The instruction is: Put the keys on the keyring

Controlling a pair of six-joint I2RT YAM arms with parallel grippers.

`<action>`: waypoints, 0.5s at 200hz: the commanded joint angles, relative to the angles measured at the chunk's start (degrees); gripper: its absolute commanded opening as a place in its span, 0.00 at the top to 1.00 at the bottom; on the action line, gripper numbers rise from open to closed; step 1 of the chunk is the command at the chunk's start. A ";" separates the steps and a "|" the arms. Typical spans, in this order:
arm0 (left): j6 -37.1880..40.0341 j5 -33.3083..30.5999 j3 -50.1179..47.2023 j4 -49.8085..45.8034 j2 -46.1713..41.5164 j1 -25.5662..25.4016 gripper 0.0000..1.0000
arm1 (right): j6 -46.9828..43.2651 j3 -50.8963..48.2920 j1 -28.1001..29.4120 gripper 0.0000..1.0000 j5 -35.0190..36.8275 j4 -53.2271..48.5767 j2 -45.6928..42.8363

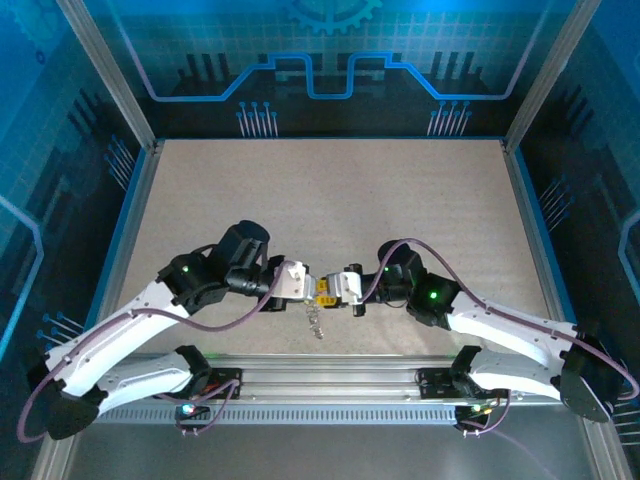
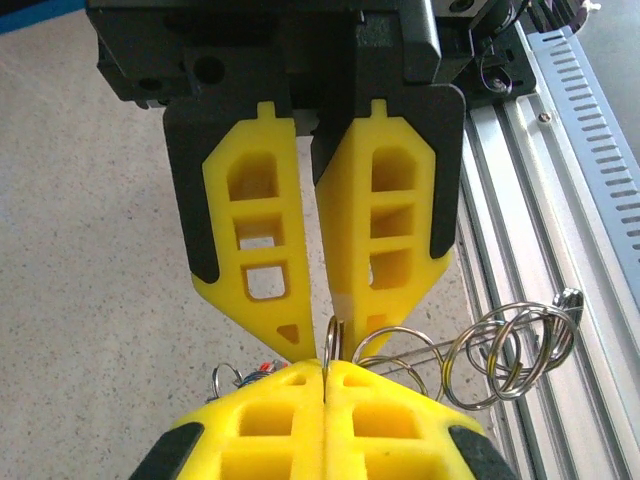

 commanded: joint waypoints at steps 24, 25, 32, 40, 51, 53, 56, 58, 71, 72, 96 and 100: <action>1.55 -0.01 3.62 -2.85 1.98 -0.75 1.00 | 2.32 2.48 1.57 0.92 1.58 0.38 1.46; 1.55 -0.04 3.65 -2.88 2.04 -0.78 1.00 | 2.36 2.49 1.58 0.93 1.60 0.38 1.48; 1.47 -0.15 3.88 -3.16 2.26 -0.85 1.00 | 2.79 2.50 1.57 0.99 1.70 0.48 1.58; 1.22 -0.16 4.18 -3.19 2.35 -0.90 1.00 | 3.50 2.58 1.57 1.00 2.17 0.70 1.74; 0.20 0.09 4.21 -2.52 1.88 -0.90 1.00 | 4.38 2.39 1.58 1.00 2.42 1.31 1.81; -0.01 0.10 4.14 -2.38 1.65 -0.90 1.00 | 4.66 2.25 1.58 1.00 2.48 1.54 1.75; -0.35 0.17 4.01 -2.05 1.47 -0.96 0.98 | 4.98 2.02 1.58 1.00 2.52 2.03 1.66; -0.48 0.19 3.91 -1.87 1.21 -0.94 0.96 | 5.20 1.87 1.58 1.00 2.51 2.40 1.67; -1.37 0.13 2.58 -0.23 -0.88 -0.81 0.86 | 7.64 0.13 1.12 1.00 2.11 6.56 1.05; -1.49 0.07 2.47 -0.08 -1.02 -0.81 0.85 | 7.92 -0.05 1.09 1.00 2.00 7.30 1.01; -3.15 -2.66 -1.61 3.06 -6.66 -0.88 0.68 | 14.15 -2.93 -0.04 1.00 0.78 15.80 0.20; -3.43 -3.13 -2.23 3.39 -7.61 -0.81 0.67 | 14.90 -3.29 -0.06 1.00 0.67 16.78 0.10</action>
